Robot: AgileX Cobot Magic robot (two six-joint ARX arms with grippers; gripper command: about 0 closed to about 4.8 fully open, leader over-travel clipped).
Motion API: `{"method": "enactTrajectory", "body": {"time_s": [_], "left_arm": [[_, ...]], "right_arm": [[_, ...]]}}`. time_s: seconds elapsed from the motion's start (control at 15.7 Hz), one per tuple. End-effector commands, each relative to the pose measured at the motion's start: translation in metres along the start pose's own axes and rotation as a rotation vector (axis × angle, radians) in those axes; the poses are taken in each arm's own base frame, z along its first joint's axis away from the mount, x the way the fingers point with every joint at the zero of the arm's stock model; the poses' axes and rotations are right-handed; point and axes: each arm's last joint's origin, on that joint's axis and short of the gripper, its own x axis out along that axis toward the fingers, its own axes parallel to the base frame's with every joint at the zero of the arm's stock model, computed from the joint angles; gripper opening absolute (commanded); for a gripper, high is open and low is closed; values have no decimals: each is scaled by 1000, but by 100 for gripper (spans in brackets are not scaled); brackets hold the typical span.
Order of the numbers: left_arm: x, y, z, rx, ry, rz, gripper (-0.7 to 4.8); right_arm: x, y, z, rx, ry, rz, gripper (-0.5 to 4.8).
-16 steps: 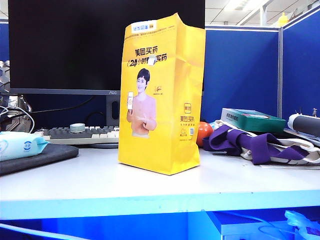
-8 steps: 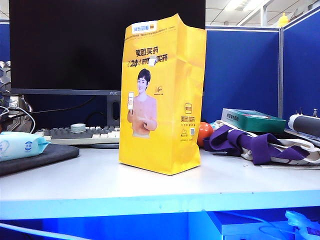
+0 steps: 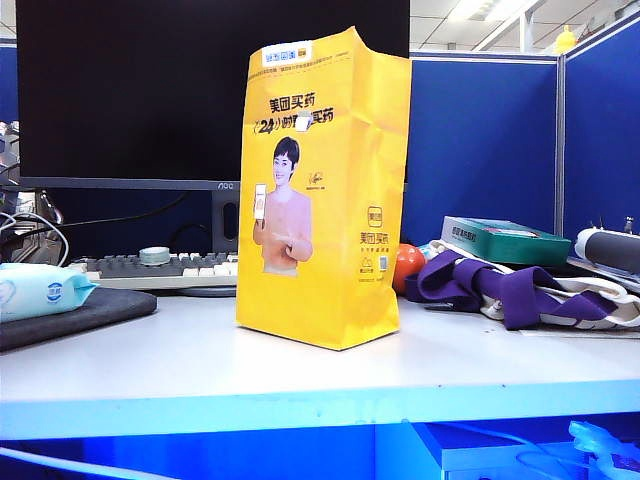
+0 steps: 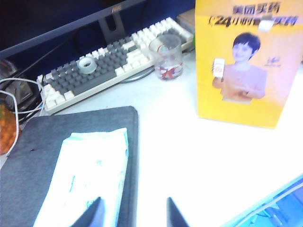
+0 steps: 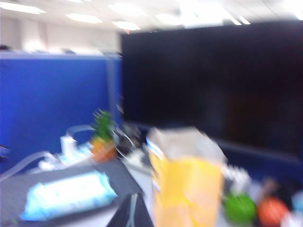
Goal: Pick up the Rubik's Cube and throw it into the yellow paper bag.
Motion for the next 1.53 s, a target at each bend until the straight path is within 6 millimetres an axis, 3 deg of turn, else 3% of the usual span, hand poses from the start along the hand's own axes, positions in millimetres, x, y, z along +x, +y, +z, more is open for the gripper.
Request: {"method": "enactTrajectory", "body": {"time_s": [0.06, 0.38, 0.7, 0.83, 0.96, 1.21, 1.53], "left_arm": [[-2, 2, 2, -8, -18, 43, 178], [-2, 2, 2, -8, -18, 43, 178], [-2, 2, 2, -8, -20, 39, 178], [-3, 2, -2, -22, -78, 55, 178], [-6, 0, -16, -56, -246, 79, 178], [-7, 1, -49, -94, -284, 240, 178], [10, 3, -70, -114, -320, 360, 178]], "right_arm": [[-1, -1, -10, 40, 104, -24, -1], [-4, -1, -23, 84, 237, -36, -1], [-4, -1, -24, 86, 242, -36, -1], [-6, -1, -27, 89, 251, -40, -1], [-16, 2, -36, 80, 224, -35, -1], [-39, 7, -66, 55, 156, -42, -1], [-30, -3, -118, 101, 297, -87, -1]]}}
